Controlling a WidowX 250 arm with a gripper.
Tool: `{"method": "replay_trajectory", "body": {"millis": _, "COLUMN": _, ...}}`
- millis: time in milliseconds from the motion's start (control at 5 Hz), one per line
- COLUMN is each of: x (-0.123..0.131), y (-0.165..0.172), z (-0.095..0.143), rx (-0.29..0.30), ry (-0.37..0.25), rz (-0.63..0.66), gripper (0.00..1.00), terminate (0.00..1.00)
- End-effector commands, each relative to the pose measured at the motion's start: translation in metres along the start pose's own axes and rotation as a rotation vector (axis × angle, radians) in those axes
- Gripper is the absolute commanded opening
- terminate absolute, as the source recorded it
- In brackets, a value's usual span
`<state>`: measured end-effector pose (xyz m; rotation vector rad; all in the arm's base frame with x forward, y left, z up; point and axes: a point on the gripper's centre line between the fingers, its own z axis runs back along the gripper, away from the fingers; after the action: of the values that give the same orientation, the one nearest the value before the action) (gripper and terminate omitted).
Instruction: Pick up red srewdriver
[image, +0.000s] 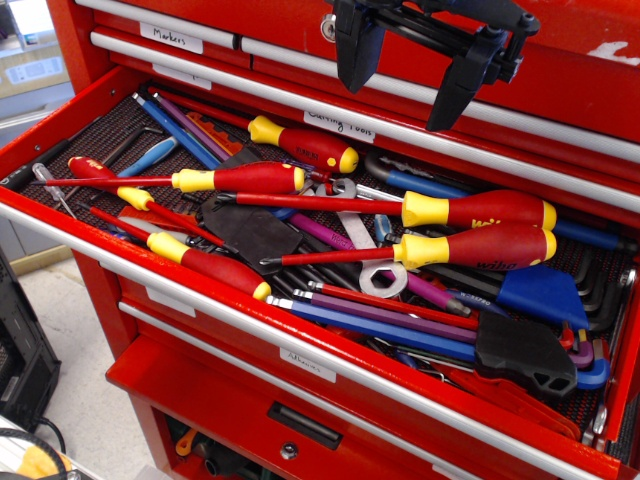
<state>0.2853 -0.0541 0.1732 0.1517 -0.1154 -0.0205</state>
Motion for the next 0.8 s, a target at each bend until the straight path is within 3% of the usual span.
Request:
{"method": "replay_trajectory", "body": {"millis": 0, "x": 0.0, "y": 0.0, "z": 0.0, "rx": 0.0, "ry": 0.0, "rz": 0.0, "gripper": 1.0, "terminate": 0.0}}
{"method": "replay_trajectory", "body": {"millis": 200, "x": 0.011, "y": -0.016, "z": -0.008, "rx": -0.02, "ry": -0.054, "rz": -0.187, "gripper": 1.0, "terminate": 0.0}}
{"method": "replay_trajectory", "body": {"millis": 400, "x": 0.02, "y": -0.024, "z": -0.028, "rx": -0.026, "ry": -0.105, "rz": -0.283, "gripper": 1.0, "terminate": 0.0}}
{"method": "replay_trajectory", "body": {"millis": 600, "x": 0.024, "y": -0.043, "z": -0.058, "rx": 0.003, "ry": -0.198, "rz": -0.355, "gripper": 1.0, "terminate": 0.0}}
